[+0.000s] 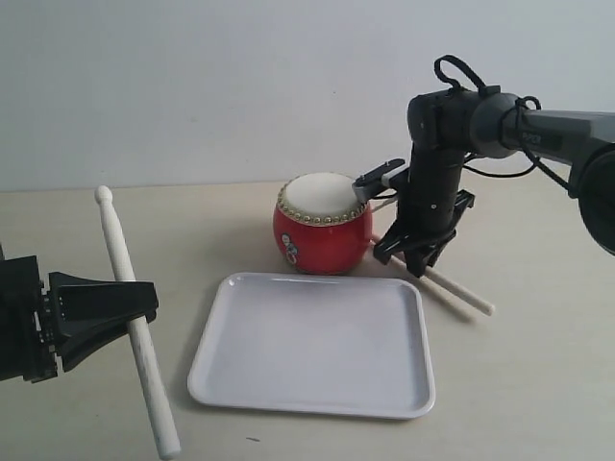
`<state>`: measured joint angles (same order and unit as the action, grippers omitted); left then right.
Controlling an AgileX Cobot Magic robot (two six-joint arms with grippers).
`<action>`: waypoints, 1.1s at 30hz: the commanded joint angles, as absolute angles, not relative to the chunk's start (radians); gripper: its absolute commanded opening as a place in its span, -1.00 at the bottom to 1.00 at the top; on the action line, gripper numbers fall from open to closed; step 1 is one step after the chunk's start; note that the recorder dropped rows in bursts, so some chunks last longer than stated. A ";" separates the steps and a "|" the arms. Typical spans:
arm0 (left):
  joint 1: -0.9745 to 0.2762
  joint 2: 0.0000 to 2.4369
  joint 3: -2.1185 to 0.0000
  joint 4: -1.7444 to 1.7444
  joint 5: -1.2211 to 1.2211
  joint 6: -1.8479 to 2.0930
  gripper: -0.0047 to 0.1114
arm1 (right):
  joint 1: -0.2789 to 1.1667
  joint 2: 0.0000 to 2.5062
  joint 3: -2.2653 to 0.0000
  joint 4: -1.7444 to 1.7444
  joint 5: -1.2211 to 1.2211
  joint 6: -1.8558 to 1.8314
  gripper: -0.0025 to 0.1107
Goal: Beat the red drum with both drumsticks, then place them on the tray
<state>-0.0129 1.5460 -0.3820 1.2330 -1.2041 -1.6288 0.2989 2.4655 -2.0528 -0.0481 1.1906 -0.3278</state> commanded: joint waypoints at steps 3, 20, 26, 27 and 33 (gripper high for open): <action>-0.010 1.548 -0.387 1.231 -1.208 -1.630 -0.92 | 0.295 2.377 -2.051 -0.065 1.221 -0.317 -0.96; -0.010 1.548 -0.438 1.322 -1.112 -1.706 -0.92 | 0.137 2.011 -1.704 0.132 1.221 -0.302 -0.96; -0.010 1.548 -0.709 1.744 -0.934 -2.075 -0.92 | 0.140 1.692 -1.350 0.165 1.194 -0.315 -0.96; -0.010 1.548 -0.756 1.744 -0.942 -2.110 -0.92 | 0.140 1.616 -1.279 0.175 1.177 -0.313 -0.96; -0.041 1.548 -0.953 1.744 -0.942 -2.104 -0.92 | 0.202 1.482 -1.193 0.216 1.176 -0.320 -0.96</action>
<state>-0.0326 1.5498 -0.8956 1.7405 -0.9490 -2.1156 0.1727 1.5081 -1.2005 0.2084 1.1890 -0.3092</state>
